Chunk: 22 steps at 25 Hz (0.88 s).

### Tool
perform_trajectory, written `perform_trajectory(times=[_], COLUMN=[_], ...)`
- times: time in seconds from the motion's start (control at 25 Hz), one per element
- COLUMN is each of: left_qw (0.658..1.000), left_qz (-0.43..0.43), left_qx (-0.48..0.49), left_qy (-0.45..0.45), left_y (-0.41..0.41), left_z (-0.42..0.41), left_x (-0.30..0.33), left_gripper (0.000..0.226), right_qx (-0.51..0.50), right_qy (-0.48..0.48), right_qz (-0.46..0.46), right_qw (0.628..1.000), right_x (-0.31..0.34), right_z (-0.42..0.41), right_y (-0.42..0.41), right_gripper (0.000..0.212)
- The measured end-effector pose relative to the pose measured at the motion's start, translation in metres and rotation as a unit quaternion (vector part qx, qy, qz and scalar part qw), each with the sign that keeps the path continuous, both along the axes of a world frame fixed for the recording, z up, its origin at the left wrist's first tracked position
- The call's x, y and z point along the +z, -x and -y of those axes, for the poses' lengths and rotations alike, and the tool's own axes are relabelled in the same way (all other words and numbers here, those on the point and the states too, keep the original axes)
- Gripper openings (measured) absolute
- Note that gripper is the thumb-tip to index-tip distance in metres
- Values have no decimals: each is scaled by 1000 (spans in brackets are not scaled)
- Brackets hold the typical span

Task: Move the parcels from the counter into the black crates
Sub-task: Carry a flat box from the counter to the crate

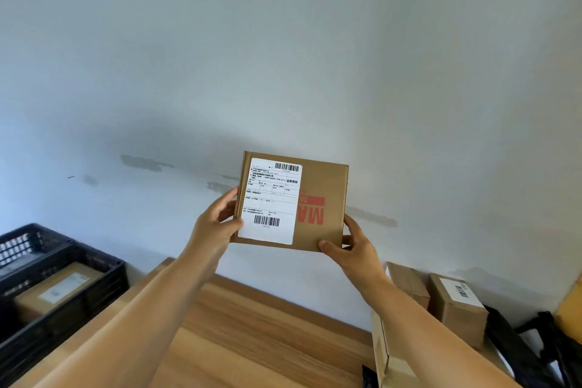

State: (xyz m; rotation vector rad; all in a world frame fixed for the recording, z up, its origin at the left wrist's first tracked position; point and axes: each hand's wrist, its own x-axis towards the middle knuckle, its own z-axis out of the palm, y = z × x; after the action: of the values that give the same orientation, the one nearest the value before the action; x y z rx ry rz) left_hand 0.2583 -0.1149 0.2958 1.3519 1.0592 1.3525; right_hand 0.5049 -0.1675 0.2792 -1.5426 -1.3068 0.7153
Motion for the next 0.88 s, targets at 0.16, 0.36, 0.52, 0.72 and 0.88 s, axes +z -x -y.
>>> perform_trajectory(times=[0.16,0.36,0.52,0.72,0.88], left_qw=[1000,998,996,992,985], left_qz=[3,1,11,13,26], left_qx=[27,60,89,124,164], left_qy=[4,7,2,22,54], left_y=[46,133,241,379,492], left_z=[22,37,54,79,94], left_x=[-8,-18,-28,-44,-64], left_gripper=[66,65,62,64,65], right_qx=[41,74,120,176,221], right_qy=[6,11,18,41,66], right_qz=[13,16,13,10,0], right_qw=[999,997,993,983,973], right_x=[-7,-7,-9,-24,-46], right_z=[0,-2,-3,-3,-6], right_y=[42,122,230,373,485], right_gripper=[75,73,70,64,65])
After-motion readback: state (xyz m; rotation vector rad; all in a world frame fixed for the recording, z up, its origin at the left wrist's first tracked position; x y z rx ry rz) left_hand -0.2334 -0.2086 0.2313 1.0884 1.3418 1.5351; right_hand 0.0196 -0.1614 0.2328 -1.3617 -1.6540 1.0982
